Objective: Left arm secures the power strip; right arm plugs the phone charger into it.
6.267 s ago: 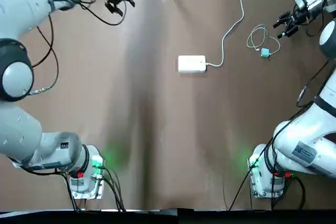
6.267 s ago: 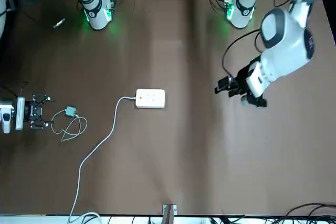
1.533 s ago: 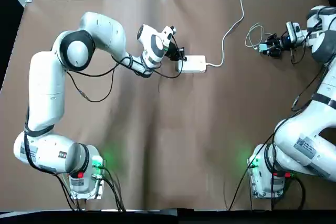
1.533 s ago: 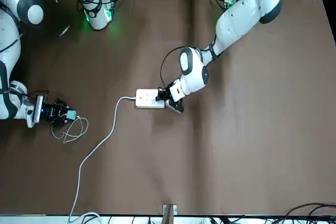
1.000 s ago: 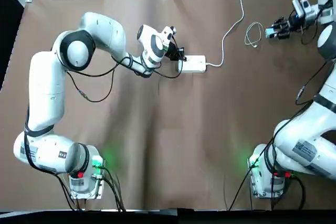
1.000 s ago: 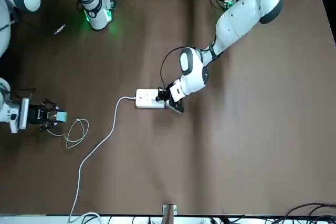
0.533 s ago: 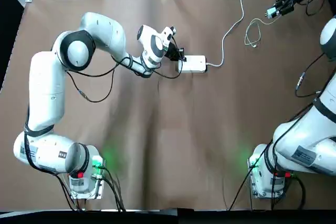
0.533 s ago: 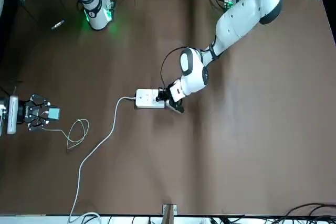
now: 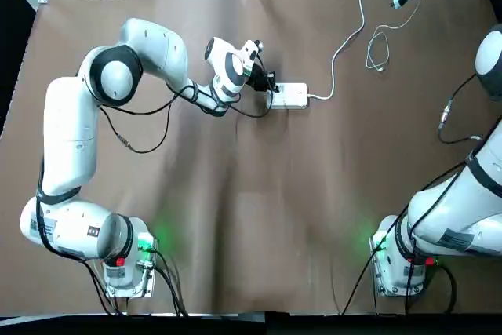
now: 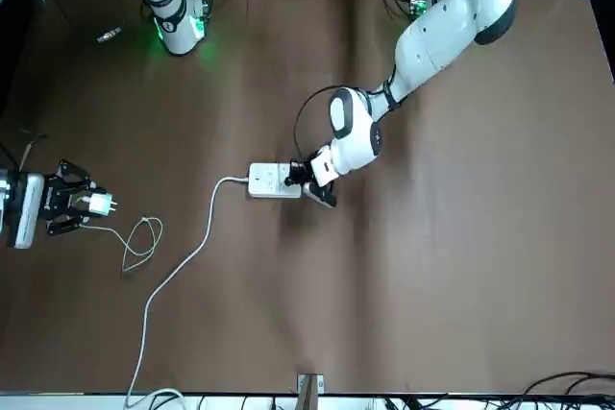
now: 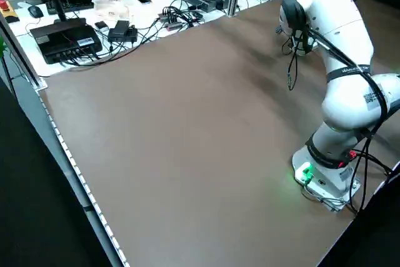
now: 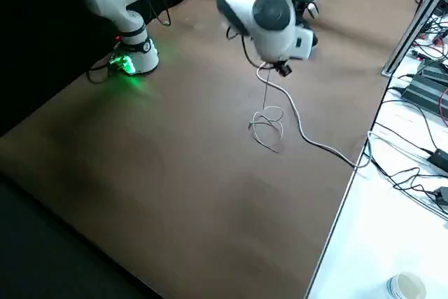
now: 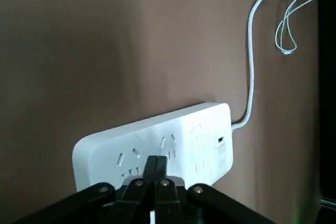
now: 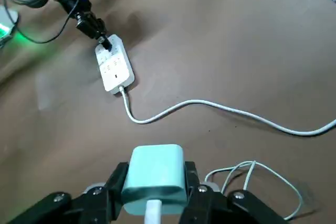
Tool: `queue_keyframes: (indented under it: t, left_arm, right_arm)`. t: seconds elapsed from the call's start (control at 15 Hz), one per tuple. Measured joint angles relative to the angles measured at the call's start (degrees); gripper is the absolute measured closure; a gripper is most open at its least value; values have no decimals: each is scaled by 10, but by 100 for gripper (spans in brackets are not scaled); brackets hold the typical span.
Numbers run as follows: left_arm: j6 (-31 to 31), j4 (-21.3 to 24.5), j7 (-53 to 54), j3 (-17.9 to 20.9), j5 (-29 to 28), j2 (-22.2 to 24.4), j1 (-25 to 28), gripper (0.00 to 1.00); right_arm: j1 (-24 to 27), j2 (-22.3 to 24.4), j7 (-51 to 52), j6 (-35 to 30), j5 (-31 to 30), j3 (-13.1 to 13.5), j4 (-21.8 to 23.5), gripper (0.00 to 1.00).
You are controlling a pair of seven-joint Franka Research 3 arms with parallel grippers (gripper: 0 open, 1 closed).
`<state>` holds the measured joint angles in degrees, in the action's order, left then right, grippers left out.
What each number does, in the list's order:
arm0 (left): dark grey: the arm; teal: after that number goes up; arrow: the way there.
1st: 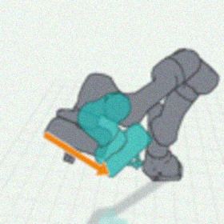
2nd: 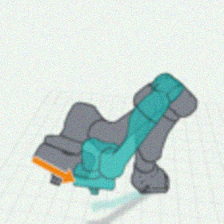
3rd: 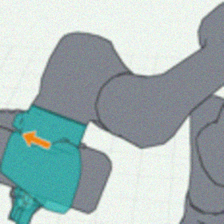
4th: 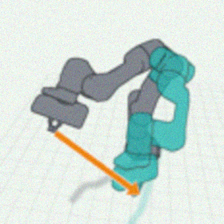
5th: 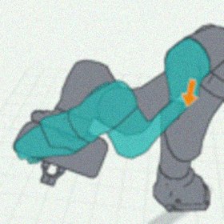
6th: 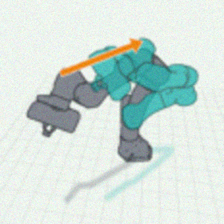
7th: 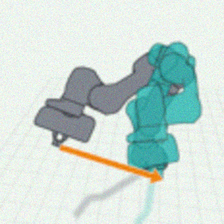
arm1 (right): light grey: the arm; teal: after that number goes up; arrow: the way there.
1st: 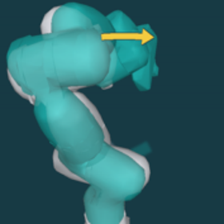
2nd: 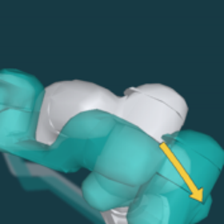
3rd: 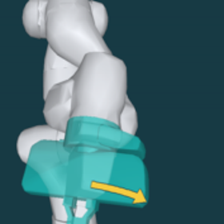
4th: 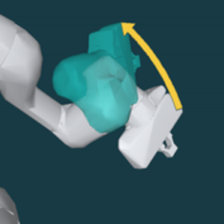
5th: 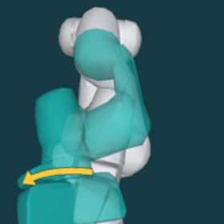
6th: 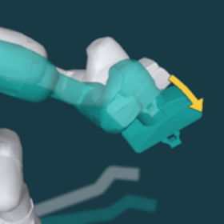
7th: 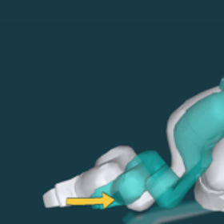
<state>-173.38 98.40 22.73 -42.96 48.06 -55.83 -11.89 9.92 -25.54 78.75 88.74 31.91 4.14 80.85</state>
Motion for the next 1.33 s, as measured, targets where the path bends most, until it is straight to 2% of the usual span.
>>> queue_keyframes:
  t: [0.6,0.67,0.8,1.33]
  left_arm:
    - [0,0,1,0,0,0,0,99]
    - [0,0,1,0,0,0,0,99]
    - [0,0,1,0,0,0,0,99]
    - [0,0,1,0,0,0,0,99]
  right_arm:
    - [-134,33,-257,34,-91,0,0,52]
    - [-166,33,-313,46,-116,-1,0,52]
    - [-199,33,-375,54,-127,-1,0,52]
    - [-274,33,-596,64,-150,-1,8,52]
